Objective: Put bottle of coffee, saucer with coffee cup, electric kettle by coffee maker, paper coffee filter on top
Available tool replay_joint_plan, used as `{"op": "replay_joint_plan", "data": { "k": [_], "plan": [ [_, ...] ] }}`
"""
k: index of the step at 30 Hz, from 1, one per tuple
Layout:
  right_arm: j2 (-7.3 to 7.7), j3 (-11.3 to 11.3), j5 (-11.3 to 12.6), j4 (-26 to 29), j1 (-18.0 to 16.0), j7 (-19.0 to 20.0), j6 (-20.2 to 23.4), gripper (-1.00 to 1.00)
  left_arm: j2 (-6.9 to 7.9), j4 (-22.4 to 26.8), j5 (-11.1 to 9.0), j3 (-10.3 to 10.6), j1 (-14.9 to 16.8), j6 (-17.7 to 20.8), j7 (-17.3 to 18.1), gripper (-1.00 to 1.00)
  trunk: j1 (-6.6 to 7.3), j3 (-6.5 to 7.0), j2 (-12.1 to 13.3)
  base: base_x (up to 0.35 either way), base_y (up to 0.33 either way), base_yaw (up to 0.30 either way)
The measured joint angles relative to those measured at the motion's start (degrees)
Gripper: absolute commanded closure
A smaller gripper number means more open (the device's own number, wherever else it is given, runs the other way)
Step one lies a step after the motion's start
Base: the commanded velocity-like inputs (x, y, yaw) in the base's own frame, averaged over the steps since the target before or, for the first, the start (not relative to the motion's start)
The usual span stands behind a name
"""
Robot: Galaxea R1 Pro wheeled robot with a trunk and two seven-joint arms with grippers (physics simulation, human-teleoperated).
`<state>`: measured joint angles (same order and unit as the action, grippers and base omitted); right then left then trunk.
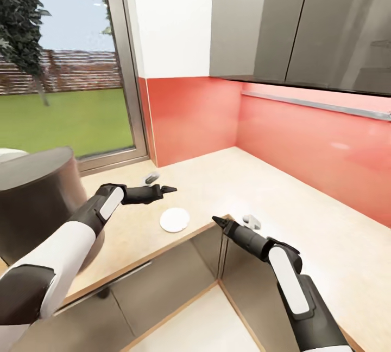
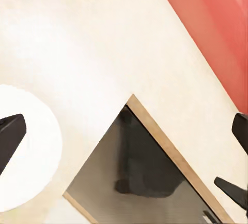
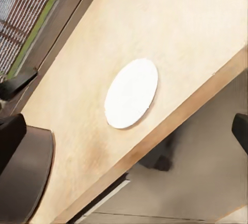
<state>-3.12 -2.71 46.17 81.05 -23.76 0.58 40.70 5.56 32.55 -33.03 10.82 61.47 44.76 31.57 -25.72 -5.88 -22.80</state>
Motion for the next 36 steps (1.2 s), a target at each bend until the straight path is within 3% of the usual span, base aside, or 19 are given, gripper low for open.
{"op": "replay_joint_plan", "data": {
  "k": [3,5,6,11,13,16,25,33,36],
  "plan": [
    [-0.15,-2.8,-0.1,-1.5,0.0,-0.3,0.0,-1.00,0.00,0.0,0.1,-0.3,0.0,0.0,-0.1,-1.00,0.00,0.00,0.0,0.335,0.000,-0.022],
    [-0.27,-8.0,-0.3,-1.8,0.0,-2.7,0.0,-1.00,0.03,0.0,0.1,-0.3,0.0,0.0,-0.1,-1.00,0.00,0.00,0.0,0.285,0.000,-0.003],
    [-0.30,-9.3,-0.4,-1.8,0.0,-3.2,0.0,-1.00,0.06,0.0,0.1,-0.4,0.0,-0.1,-0.1,-1.00,-0.01,0.00,0.0,0.239,0.000,-0.002],
    [-0.37,-12.5,-0.3,-1.8,0.0,-3.9,0.0,-1.00,0.14,0.0,0.1,-0.5,0.0,-0.1,-0.1,-1.00,-0.03,0.01,0.0,0.088,0.000,-0.001],
    [-0.40,-14.8,-0.1,-1.7,0.0,-4.0,0.8,-1.00,0.17,0.0,0.1,-1.0,-0.1,-0.1,-0.1,-1.00,-0.03,0.01,0.0,0.015,0.000,0.000],
    [-0.39,-16.3,0.0,-1.7,0.0,-4.0,1.2,-1.00,0.24,0.0,0.1,-1.5,-0.7,0.0,-0.1,-1.00,-0.01,0.00,0.0,0.132,0.000,0.000],
    [-0.38,-17.2,0.1,-1.6,0.0,-4.0,1.3,-1.00,0.19,-0.1,0.2,-2.4,-2.4,0.0,-0.1,-1.00,-0.03,0.00,0.0,0.154,0.000,0.000],
    [-0.38,-22.8,0.1,-1.6,0.0,-3.9,1.3,-1.00,0.39,-0.1,0.2,-2.8,-5.8,0.0,-0.2,-1.00,-0.02,0.00,0.0,0.084,0.000,0.000],
    [-0.38,-23.2,0.1,-1.6,0.0,-3.9,1.3,-1.00,0.43,0.0,0.2,-2.9,-6.3,0.0,-0.2,-1.00,-0.03,0.00,0.0,0.050,0.000,0.000]
  ]
}}
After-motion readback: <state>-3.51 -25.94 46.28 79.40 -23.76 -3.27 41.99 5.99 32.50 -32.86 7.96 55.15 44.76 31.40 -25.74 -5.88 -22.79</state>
